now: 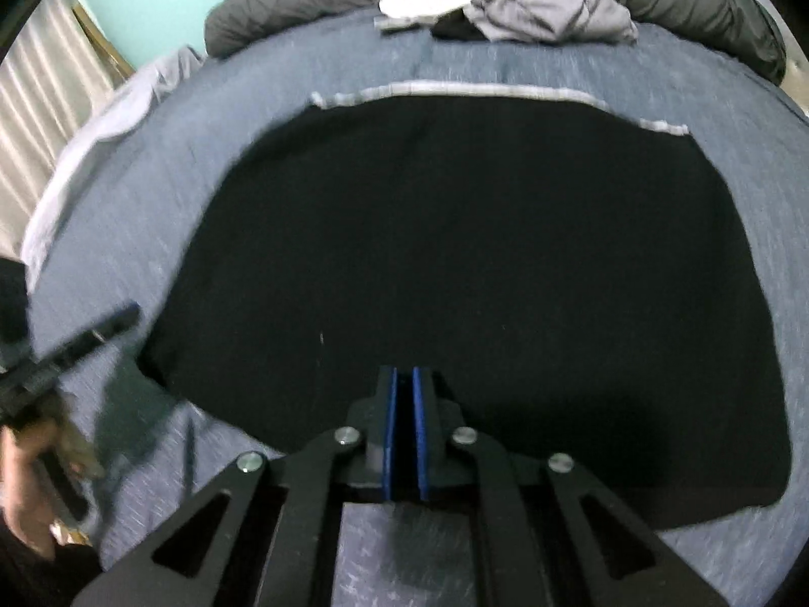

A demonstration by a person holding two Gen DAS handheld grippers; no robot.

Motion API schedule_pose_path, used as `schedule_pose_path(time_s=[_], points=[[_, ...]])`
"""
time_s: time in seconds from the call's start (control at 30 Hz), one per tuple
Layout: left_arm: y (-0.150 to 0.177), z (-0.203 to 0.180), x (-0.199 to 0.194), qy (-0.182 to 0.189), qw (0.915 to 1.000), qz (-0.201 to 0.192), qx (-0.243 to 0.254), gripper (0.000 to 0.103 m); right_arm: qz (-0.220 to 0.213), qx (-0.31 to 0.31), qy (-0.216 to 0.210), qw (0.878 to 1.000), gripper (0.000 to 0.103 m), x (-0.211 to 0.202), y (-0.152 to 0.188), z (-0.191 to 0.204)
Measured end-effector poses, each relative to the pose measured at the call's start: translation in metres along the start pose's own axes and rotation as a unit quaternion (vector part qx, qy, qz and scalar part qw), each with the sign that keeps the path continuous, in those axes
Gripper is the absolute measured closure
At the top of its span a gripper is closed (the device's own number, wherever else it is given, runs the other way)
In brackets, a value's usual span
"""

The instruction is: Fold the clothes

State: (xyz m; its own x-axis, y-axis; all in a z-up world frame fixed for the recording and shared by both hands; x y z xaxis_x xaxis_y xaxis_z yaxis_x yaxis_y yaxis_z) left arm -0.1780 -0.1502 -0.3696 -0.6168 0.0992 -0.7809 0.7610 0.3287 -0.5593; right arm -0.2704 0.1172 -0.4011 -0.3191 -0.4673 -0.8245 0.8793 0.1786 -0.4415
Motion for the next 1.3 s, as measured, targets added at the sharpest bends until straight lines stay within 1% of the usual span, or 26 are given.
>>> schedule_pose_path(time_s=[0.03, 0.17, 0.3, 0.43, 0.53, 0.6, 0.67, 0.77, 0.87, 0.93, 1.0, 1.13, 1.23, 1.3], points=[[0.001, -0.001, -0.003, 0.003, 1.0, -0.001, 0.0, 0.058, 0.0, 0.003, 0.004, 1.0, 0.098, 0.003, 0.006, -0.001], [0.004, -0.004, -0.011, 0.009, 0.9999, -0.004, 0.004, 0.058, -0.012, 0.016, 0.014, 1.0, 0.099, 0.009, 0.009, -0.003], [0.01, -0.011, -0.014, 0.017, 0.9997, 0.002, 0.015, 0.058, -0.039, 0.065, -0.014, 0.997, 0.099, -0.014, 0.009, -0.002], [0.015, -0.015, -0.011, 0.017, 0.9996, 0.008, 0.02, 0.058, -0.012, 0.055, -0.011, 0.998, 0.1, 0.0, 0.03, -0.005], [0.019, -0.015, -0.01, 0.03, 0.9994, 0.016, 0.008, 0.058, -0.01, 0.054, -0.007, 0.998, 0.101, 0.009, 0.034, -0.007], [0.022, -0.013, -0.01, 0.033, 0.9993, 0.02, 0.0, 0.058, -0.008, 0.049, 0.001, 0.999, 0.101, 0.005, 0.031, -0.004], [0.024, -0.012, -0.011, 0.037, 0.999, 0.024, -0.01, 0.058, -0.017, 0.054, -0.005, 0.998, 0.101, -0.004, 0.03, -0.001], [0.026, -0.011, -0.01, 0.039, 0.9986, 0.03, -0.019, 0.058, -0.003, 0.038, 0.001, 0.999, 0.101, 0.003, 0.04, -0.001], [0.029, -0.014, -0.011, 0.048, 0.9979, 0.034, -0.027, 0.058, -0.009, 0.055, -0.01, 0.998, 0.101, -0.005, 0.042, -0.001], [0.03, -0.017, -0.011, 0.051, 0.9977, 0.035, -0.028, 0.058, -0.005, 0.049, -0.011, 0.999, 0.101, -0.009, 0.043, 0.001], [0.033, -0.019, -0.011, 0.053, 0.9975, 0.038, -0.028, 0.058, -0.007, 0.055, -0.021, 0.998, 0.101, -0.014, 0.043, 0.001], [0.041, -0.022, -0.011, 0.062, 0.996, 0.047, -0.044, 0.057, -0.041, 0.088, -0.041, 0.994, 0.101, -0.041, 0.046, -0.01], [0.047, -0.025, -0.009, 0.08, 0.9929, 0.059, -0.066, 0.054, -0.08, 0.116, -0.048, 0.989, 0.101, -0.063, 0.044, -0.034], [0.05, -0.025, -0.007, 0.082, 0.9917, 0.064, -0.076, 0.051, -0.097, 0.132, -0.047, 0.985, 0.101, -0.074, 0.047, -0.05]])
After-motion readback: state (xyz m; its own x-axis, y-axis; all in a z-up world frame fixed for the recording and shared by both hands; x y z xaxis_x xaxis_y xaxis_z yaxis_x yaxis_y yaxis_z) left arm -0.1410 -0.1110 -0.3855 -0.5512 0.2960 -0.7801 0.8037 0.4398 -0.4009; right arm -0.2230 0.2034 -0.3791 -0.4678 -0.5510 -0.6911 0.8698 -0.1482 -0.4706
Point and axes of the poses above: each gripper's, at about its wrist camera, not at the fingertips, and x roughly the way its jaws point, z to its left, y to its underside, the point moved 9 cm from there along x, roughly the way its jaws point, and after that the axes turned 10 degrees about -y, right-handed, at the moved point
